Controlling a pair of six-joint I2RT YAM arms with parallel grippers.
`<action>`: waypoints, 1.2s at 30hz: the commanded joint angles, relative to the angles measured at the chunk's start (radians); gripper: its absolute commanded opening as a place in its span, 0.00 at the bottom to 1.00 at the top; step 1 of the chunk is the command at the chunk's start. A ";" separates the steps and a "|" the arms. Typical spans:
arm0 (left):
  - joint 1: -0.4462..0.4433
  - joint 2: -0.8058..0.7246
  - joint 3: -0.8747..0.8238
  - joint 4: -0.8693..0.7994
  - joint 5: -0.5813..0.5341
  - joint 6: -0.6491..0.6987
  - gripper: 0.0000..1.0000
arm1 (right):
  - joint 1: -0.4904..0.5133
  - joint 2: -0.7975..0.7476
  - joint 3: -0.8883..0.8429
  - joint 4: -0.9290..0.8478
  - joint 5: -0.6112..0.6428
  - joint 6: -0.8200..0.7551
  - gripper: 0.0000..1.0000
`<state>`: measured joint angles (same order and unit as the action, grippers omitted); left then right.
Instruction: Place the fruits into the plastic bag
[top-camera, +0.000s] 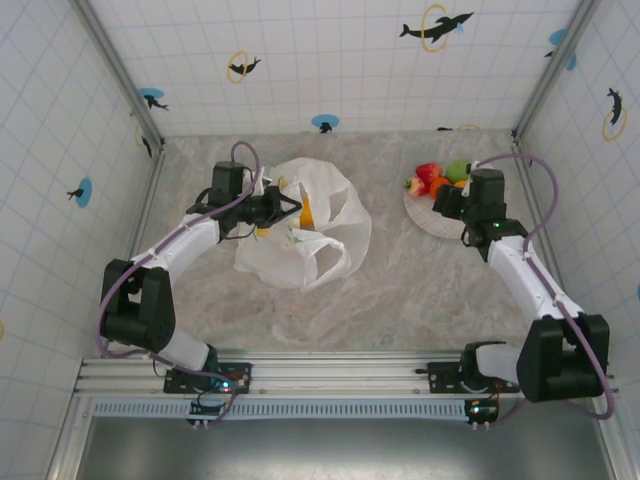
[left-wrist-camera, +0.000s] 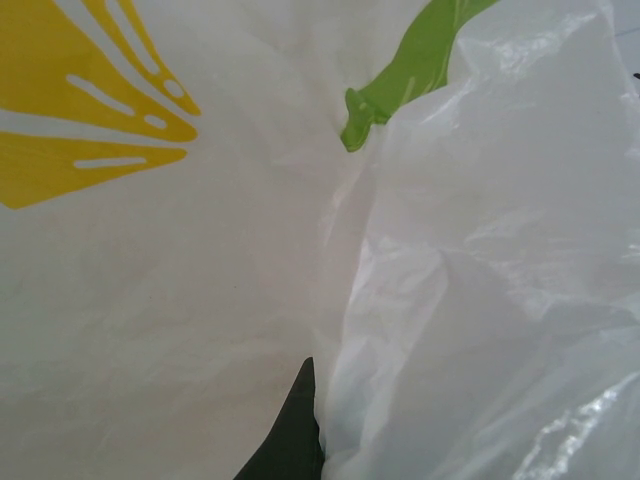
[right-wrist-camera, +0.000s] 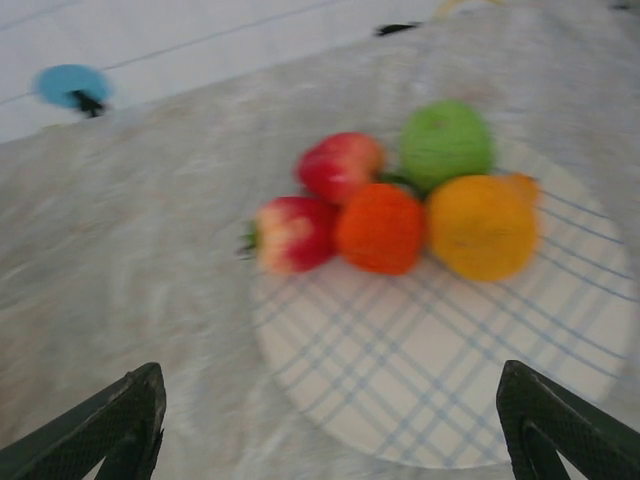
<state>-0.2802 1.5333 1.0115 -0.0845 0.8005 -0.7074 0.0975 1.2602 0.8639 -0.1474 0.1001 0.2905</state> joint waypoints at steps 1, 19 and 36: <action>0.006 0.007 -0.005 0.009 0.013 -0.001 0.00 | -0.066 0.089 0.064 0.030 0.084 0.049 0.88; 0.007 0.016 -0.019 0.028 0.027 -0.016 0.00 | -0.154 0.623 0.451 -0.049 0.031 0.208 0.86; 0.007 0.011 -0.027 0.039 0.034 -0.019 0.00 | -0.159 0.732 0.491 -0.069 0.031 0.213 0.82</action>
<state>-0.2802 1.5345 0.9916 -0.0650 0.8120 -0.7151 -0.0544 1.9736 1.3163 -0.1989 0.1322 0.4965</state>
